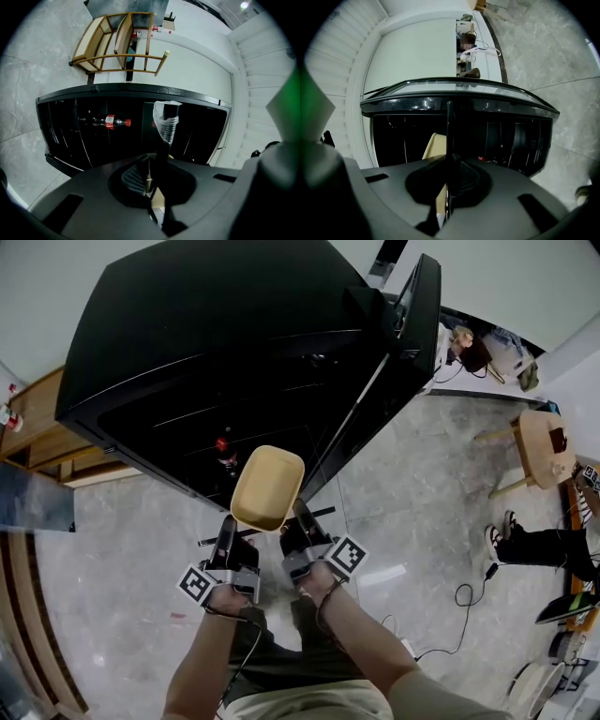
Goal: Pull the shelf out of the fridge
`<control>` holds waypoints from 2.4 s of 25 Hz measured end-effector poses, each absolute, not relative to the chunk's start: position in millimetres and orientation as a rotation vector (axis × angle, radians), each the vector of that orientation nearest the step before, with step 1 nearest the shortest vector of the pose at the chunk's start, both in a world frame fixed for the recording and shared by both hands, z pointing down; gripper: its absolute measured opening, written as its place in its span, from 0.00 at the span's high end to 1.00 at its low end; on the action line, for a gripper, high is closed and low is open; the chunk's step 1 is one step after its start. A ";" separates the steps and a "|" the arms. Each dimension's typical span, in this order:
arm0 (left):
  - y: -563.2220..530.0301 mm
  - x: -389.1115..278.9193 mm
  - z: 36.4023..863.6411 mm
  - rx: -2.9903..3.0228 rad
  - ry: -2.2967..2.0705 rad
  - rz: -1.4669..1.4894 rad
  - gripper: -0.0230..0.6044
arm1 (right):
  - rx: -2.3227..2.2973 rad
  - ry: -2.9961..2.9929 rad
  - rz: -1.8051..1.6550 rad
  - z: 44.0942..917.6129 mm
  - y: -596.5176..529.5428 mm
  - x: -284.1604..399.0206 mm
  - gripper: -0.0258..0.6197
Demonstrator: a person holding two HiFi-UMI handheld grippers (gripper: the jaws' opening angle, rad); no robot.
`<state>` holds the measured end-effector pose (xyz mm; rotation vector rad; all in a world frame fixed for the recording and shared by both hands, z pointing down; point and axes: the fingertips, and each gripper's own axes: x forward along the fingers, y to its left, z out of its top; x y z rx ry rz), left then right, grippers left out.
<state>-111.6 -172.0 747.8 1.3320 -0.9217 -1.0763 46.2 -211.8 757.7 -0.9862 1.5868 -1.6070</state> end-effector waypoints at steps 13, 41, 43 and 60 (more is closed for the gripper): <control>-120.7 -101.3 666.6 1.347 -0.866 -1.104 0.94 | -0.954 1.613 -1.593 670.7 -161.1 55.6 0.96; -57.6 -114.5 367.1 1.475 -0.818 -1.095 0.94 | -0.794 1.744 -1.629 373.6 -94.3 39.7 0.96; -59.6 -117.9 347.7 1.484 -0.816 -1.109 0.94 | -0.768 1.750 -1.617 354.8 -98.0 35.9 0.96; -109.4 -142.1 202.4 1.562 -0.746 -1.181 0.93 | -0.681 1.783 -1.490 205.1 -146.9 12.0 0.96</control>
